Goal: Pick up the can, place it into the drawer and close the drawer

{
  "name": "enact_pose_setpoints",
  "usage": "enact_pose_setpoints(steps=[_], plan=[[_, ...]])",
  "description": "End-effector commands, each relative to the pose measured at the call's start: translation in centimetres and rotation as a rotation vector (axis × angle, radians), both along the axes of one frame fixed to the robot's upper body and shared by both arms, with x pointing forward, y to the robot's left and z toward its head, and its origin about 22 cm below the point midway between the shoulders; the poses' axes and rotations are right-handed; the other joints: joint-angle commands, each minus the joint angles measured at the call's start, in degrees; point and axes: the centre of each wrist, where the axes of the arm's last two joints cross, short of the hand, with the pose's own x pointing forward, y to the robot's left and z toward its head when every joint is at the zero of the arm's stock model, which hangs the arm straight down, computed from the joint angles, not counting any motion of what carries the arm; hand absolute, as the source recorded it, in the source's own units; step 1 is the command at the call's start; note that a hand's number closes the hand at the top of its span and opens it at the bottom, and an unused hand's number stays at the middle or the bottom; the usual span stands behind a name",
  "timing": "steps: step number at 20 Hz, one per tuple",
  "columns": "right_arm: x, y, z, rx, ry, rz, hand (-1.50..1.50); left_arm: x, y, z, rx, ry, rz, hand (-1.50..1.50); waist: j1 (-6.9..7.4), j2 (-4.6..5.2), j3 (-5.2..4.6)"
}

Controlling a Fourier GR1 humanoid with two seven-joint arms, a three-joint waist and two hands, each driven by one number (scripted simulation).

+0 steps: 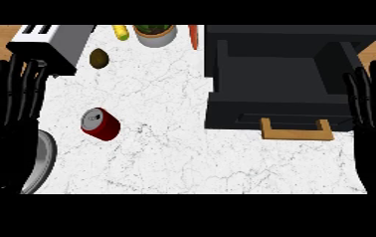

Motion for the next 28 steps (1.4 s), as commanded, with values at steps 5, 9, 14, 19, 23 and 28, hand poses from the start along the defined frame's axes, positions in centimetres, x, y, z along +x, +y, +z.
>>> enact_pose_setpoints(steps=[5, 9, 14, 19, 23, 28], plan=[[-0.5, 1.3, -0.4, 0.008, 0.054, 0.091, -1.50, 0.6, 5.5, -0.5, -0.036, 0.001, -0.291, -1.50, -1.18, -0.31, -0.40], [-1.2, -1.4, -2.6, 0.116, 0.306, -0.167, -1.50, -0.2, 7.8, -2.7, 0.068, 0.365, -0.205, -1.50, -1.55, -0.25, -0.33], [-3.5, -2.9, -2.0, 0.108, 0.334, -0.198, -1.50, -0.5, 9.8, -0.3, 0.069, 0.416, -0.226, -1.50, -1.54, -0.41, -0.29], [-5.1, -4.6, -2.6, 0.101, 0.320, -0.184, -1.50, -3.5, 11.3, 0.9, 0.060, 0.411, -0.220, -1.50, -1.23, -0.43, -0.28], [-5.5, -8.6, -3.0, 0.103, 0.299, -0.156, -1.50, -3.7, 14.5, 1.4, 0.072, 0.409, -0.222, -1.50, -1.38, -0.41, -0.27], [-5.2, -8.2, -3.9, 0.118, 0.324, -0.173, -1.50, -3.1, 14.4, 1.4, -0.028, 0.446, -0.209, -1.50, -1.32, -0.33, -0.28]])
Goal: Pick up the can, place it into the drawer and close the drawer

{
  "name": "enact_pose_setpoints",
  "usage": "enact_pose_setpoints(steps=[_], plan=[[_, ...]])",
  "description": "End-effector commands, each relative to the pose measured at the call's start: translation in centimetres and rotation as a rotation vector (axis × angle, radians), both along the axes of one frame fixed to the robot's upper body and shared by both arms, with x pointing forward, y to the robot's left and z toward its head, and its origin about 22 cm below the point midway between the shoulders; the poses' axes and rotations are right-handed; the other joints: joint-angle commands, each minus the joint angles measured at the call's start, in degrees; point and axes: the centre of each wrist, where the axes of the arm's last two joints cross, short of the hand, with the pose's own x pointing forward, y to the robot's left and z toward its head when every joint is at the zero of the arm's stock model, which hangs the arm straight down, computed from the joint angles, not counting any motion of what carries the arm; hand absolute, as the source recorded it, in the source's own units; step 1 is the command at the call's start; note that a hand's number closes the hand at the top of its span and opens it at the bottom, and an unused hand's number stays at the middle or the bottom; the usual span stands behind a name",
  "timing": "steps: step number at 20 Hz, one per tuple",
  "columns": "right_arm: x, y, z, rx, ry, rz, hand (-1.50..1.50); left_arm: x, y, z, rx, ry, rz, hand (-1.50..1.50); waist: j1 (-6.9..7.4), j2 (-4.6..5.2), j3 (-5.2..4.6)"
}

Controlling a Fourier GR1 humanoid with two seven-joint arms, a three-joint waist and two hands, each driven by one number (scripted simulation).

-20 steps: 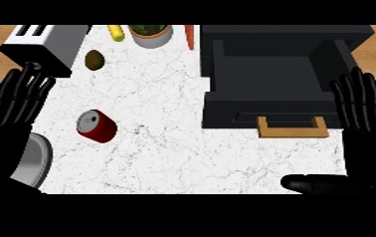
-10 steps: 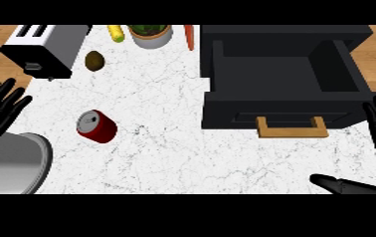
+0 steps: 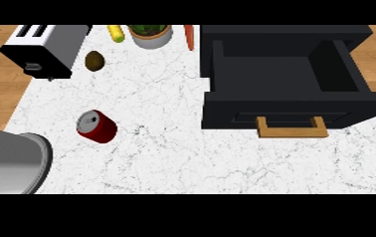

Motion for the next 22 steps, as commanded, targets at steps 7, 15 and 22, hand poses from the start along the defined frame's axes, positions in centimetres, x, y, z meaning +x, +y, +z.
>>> enact_pose_setpoints(steps=[7, 15, 22], plan=[[-4.6, -1.4, -0.8, 0.004, 0.006, 0.026, -1.50, 0.4, 2.2, 1.2, -0.177, 0.096, 0.024, -1.50, -0.38, -0.05, 0.02], [-5.2, -3.7, -1.0, 0.024, -0.004, 0.011, -1.50, 3.3, 1.5, -1.1, -0.232, 0.195, 0.015, -1.50, -0.70, 0.07, -0.01], [-6.2, -4.3, 0.0, 0.003, -0.005, 0.012, -1.50, 4.6, -2.0, -2.5, -0.248, 0.213, 0.019, -1.50, -0.45, 0.04, -0.01]])
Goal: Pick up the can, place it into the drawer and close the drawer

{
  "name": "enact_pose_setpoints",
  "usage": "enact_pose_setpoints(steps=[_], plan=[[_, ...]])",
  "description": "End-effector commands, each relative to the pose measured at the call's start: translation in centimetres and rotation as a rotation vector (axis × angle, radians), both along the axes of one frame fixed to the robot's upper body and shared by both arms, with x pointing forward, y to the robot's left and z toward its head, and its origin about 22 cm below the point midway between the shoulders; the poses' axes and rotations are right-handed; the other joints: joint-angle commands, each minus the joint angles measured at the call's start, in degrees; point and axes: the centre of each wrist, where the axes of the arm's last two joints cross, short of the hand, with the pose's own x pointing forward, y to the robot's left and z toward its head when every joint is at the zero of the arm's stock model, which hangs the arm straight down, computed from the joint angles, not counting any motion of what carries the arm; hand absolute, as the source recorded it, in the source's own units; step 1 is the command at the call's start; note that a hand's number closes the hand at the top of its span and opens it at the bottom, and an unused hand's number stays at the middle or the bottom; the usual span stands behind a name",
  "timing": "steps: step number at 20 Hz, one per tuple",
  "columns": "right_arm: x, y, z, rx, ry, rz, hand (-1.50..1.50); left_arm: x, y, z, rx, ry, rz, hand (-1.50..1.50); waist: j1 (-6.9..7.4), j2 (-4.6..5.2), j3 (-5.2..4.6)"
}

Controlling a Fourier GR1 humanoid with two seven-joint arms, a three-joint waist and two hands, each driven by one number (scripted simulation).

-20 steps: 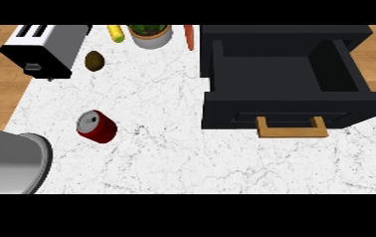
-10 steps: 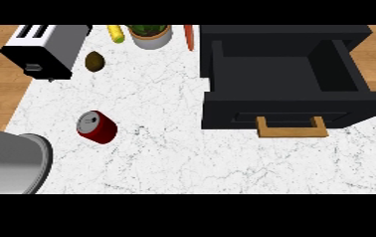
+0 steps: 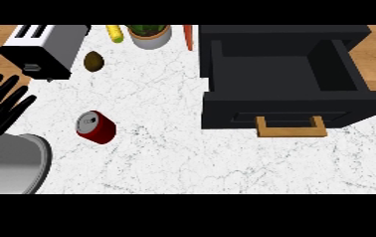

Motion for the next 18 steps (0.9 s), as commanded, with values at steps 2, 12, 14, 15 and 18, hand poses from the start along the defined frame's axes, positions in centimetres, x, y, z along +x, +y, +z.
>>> enact_pose_setpoints(steps=[2, 12, 14, 15, 18], plan=[[-0.2, -0.8, 1.4, 0.002, 0.014, 0.003, -1.50, 3.2, -1.6, -2.1, 0.000, 0.020, 0.004, -1.50, -0.14, 0.14, -0.10], [-1.5, -0.8, 0.8, 0.008, -0.004, -0.004, -1.50, 4.5, -3.3, -6.3, 0.052, 0.043, 0.038, -1.50, -0.06, 0.11, -0.09], [-2.5, -0.1, 1.2, -0.003, -0.007, 0.005, -1.50, 2.8, -1.8, -8.4, 0.066, 0.071, 0.037, -1.50, -0.02, 0.09, -0.10], [-3.5, -1.5, -0.2, -0.006, 0.009, 0.013, -1.50, 3.2, -1.9, -9.2, 0.067, 0.057, 0.051, -1.50, -0.20, 0.09, -0.09], [-3.4, -2.6, 0.1, -0.001, 0.000, -0.005, -1.50, 4.4, -2.6, -9.6, 0.080, 0.070, 0.078, -1.50, -0.16, 0.09, -0.08]])
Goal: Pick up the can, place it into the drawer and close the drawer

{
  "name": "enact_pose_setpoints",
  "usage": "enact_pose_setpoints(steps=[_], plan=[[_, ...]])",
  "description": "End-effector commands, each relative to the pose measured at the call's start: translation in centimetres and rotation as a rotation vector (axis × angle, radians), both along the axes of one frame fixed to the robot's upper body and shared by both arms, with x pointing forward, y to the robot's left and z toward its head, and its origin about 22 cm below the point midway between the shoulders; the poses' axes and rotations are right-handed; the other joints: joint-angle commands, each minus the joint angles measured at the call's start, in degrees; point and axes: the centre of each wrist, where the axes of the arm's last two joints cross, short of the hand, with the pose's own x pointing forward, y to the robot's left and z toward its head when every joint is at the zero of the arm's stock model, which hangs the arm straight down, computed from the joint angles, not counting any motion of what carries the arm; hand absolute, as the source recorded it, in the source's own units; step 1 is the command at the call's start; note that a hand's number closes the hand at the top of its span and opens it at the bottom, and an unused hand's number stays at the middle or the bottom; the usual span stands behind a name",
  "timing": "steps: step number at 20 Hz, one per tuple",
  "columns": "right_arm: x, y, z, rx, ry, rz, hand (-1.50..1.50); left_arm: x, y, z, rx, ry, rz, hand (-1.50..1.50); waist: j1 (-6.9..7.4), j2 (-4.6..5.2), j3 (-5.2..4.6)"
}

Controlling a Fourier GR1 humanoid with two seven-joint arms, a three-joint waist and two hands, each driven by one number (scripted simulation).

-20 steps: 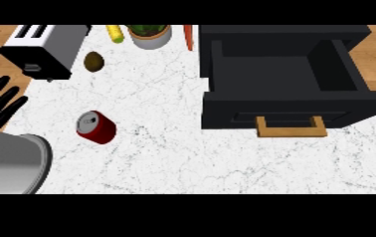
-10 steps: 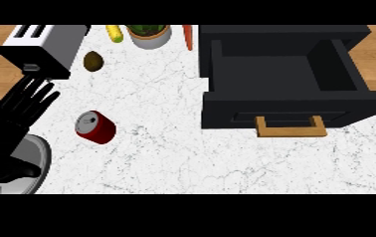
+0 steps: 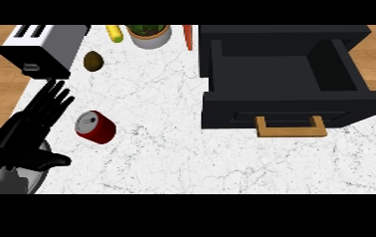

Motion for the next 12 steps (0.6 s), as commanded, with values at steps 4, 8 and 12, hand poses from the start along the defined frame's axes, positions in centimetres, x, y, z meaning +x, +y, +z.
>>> enact_pose_setpoints(steps=[4, 8, 12], plan=[[0.9, -0.9, -0.7, 0.005, 0.002, 0.002, -1.50, 0.3, 0.9, -4.9, 0.048, -0.010, 0.057, -1.50, 0.07, 0.07, 0.00], [-1.0, -0.6, -1.2, 0.001, 0.015, 0.002, -1.50, 1.3, 1.8, -5.8, 0.043, 0.017, 0.088, -1.50, -0.13, 0.03, 0.01], [-1.1, -0.8, 0.8, -0.004, -0.006, -0.002, -1.50, 2.2, 2.8, -7.7, 0.032, 0.031, 0.117, -1.50, -0.34, 0.06, -0.02]])
